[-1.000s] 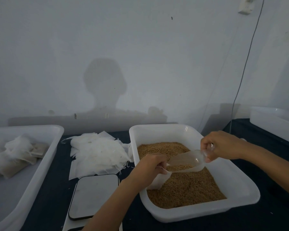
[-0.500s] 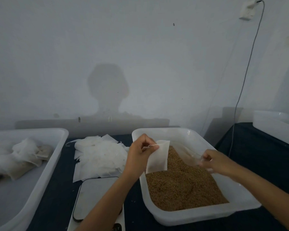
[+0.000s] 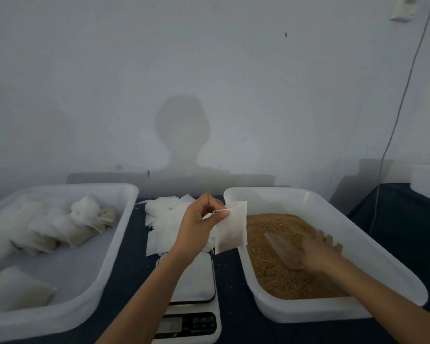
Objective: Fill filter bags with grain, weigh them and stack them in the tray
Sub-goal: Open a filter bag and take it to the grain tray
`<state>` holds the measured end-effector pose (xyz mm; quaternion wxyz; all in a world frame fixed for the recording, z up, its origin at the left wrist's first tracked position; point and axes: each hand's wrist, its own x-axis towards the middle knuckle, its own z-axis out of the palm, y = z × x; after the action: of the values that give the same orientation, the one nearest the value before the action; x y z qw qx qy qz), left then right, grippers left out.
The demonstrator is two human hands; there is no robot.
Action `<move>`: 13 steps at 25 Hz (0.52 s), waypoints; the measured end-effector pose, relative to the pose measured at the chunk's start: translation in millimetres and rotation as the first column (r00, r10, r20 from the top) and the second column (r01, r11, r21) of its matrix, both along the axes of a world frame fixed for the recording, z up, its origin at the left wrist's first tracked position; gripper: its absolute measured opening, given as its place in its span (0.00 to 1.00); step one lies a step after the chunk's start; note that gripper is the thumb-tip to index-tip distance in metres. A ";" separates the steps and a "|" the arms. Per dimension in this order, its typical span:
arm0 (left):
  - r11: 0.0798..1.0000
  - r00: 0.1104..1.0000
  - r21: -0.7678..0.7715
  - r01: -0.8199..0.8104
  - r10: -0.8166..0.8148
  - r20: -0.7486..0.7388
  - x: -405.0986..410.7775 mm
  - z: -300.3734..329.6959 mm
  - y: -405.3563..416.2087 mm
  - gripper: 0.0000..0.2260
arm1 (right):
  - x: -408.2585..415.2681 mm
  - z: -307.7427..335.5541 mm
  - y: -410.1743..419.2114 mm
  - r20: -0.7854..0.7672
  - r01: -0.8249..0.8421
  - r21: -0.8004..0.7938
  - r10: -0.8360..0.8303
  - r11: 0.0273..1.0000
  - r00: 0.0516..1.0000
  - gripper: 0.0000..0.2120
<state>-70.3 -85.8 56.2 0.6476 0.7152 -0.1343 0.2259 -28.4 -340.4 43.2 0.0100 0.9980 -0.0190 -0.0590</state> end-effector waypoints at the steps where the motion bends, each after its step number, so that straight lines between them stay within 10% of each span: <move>1: 1.000 1.000 -0.007 0.005 -0.006 -0.009 -4.5 -1.3 6.8 0.09 | -3.8 9.4 10.5 0.105 -0.080 0.189 0.061 0.979 0.993 0.21; 5: 0.999 1.000 -0.045 0.021 -0.022 -0.018 -23.1 -4.9 36.4 0.09 | -40.6 40.6 83.2 0.122 -0.256 0.909 0.375 0.330 0.919 0.16; 13: 0.989 0.999 -0.148 -0.018 0.012 -0.040 -38.6 -31.7 78.3 0.07 | -45.9 -2.8 172.9 0.363 -0.421 0.855 0.231 0.304 0.903 0.08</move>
<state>-108.9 -7.5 24.5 0.6997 0.6704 -0.0992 0.2262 -74.3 -167.5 40.4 -0.5344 0.8158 0.2191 0.0300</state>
